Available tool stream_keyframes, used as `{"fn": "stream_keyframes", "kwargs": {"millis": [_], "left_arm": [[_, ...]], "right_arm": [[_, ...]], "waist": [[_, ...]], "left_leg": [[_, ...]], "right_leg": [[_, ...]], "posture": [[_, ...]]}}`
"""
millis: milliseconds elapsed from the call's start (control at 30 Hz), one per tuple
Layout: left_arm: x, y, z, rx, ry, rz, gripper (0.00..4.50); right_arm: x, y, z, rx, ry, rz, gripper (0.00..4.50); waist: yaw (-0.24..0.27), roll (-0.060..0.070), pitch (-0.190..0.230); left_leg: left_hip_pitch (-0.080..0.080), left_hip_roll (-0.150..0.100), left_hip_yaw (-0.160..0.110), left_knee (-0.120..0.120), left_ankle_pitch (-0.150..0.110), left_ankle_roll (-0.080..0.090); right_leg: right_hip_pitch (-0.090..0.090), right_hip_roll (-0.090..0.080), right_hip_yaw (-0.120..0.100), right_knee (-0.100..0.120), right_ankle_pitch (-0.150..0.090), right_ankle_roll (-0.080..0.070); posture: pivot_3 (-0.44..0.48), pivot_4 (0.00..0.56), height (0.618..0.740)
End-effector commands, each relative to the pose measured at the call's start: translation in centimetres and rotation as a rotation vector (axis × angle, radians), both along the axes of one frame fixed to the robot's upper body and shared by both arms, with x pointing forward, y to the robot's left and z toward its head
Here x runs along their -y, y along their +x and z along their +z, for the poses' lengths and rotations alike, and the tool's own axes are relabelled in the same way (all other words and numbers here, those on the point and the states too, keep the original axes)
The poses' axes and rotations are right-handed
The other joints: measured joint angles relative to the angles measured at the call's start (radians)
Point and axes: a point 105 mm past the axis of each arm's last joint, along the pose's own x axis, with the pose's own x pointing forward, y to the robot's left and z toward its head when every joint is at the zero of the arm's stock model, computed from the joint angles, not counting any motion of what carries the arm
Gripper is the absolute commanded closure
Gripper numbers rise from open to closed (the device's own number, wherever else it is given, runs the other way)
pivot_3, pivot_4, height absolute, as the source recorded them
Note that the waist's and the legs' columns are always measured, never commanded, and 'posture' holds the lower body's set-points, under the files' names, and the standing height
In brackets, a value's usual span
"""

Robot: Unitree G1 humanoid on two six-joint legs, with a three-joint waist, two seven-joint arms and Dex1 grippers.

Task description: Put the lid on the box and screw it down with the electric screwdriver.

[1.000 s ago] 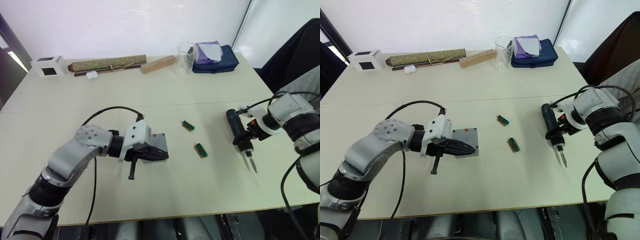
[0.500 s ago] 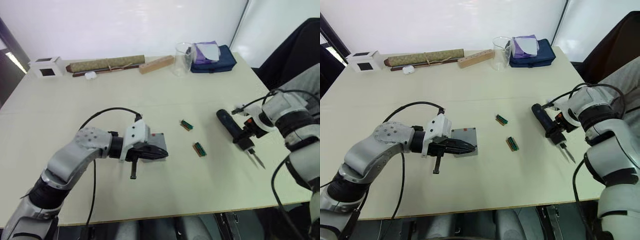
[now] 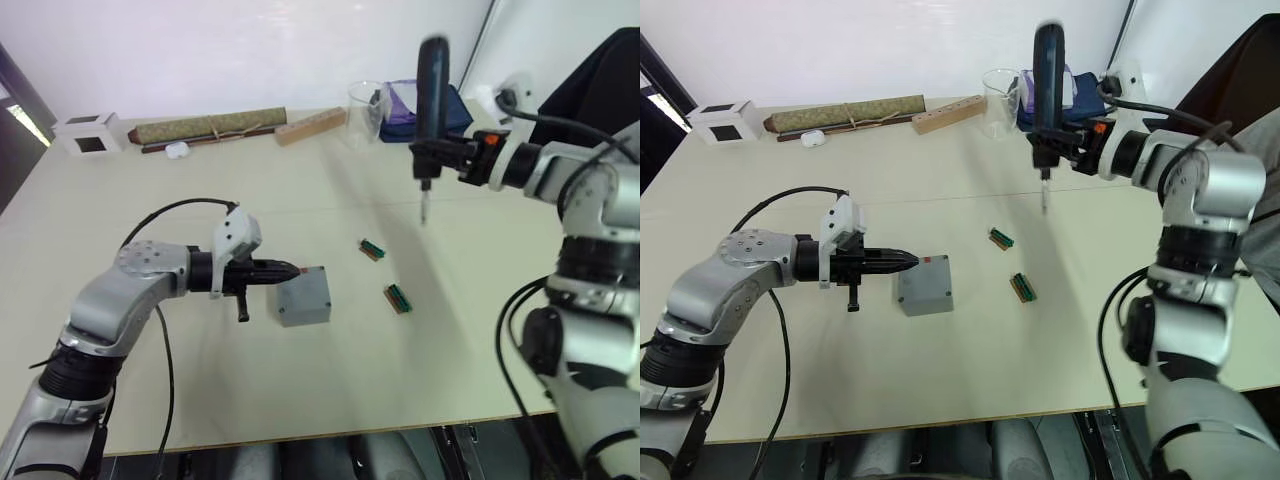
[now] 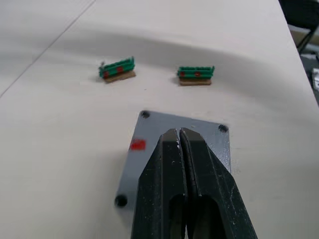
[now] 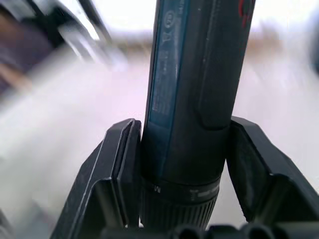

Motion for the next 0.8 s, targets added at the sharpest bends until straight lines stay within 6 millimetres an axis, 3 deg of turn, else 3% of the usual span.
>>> {"fn": "stream_keyframes", "kwargs": {"millis": [33,200,333,600,800], "left_arm": [[-0.2,0.3,0.7,0.021,0.004,-0.001,4.5],[0.4,0.5,0.1,0.02,0.027,-0.02,4.5],[0.9,0.5,-0.3,0.015,0.035,-0.033,4.5],[0.9,0.8,-3.6,0.053,0.204,-0.058,4.5],[1.2,1.0,-3.6,0.057,0.187,-0.052,4.5]], "right_arm": [[-2.3,-3.5,1.2,0.191,0.042,0.007,2.33],[-6.6,-5.0,-1.6,0.195,0.037,0.062,2.33],[-8.9,-5.8,-3.8,0.209,-0.029,0.105,2.33],[-10.4,-5.6,-5.2,0.225,-0.051,0.101,2.33],[-10.5,-4.9,-6.3,0.239,-0.102,0.072,2.33]], "waist": [[0.003,0.0,0.0],[0.003,-0.001,-0.001],[0.0,-0.001,-0.001],[0.001,-0.001,-0.001],[0.002,-0.002,-0.001]], "left_leg": [[0.0,0.0,0.0,0.0,0.0,0.0],[0.002,-0.003,0.001,0.002,0.001,-0.002],[0.002,-0.002,0.0,0.001,0.001,-0.002],[0.003,-0.001,0.0,0.001,0.001,-0.003],[0.004,-0.001,0.001,0.001,0.001,-0.003]], "right_leg": [[0.0,0.0,0.0,0.001,0.0,0.0],[0.004,-0.003,0.0,0.0,0.0,0.0],[0.003,-0.001,0.0,0.001,0.0,0.0],[0.003,0.0,0.0,0.001,0.0,0.0],[0.004,0.0,0.0,0.001,0.0,0.0]], "posture": [[0.0,0.15,0.74],[0.0,0.15,0.74],[0.0,0.15,0.74],[0.0,0.15,0.74],[0.0,0.15,0.74]]}}
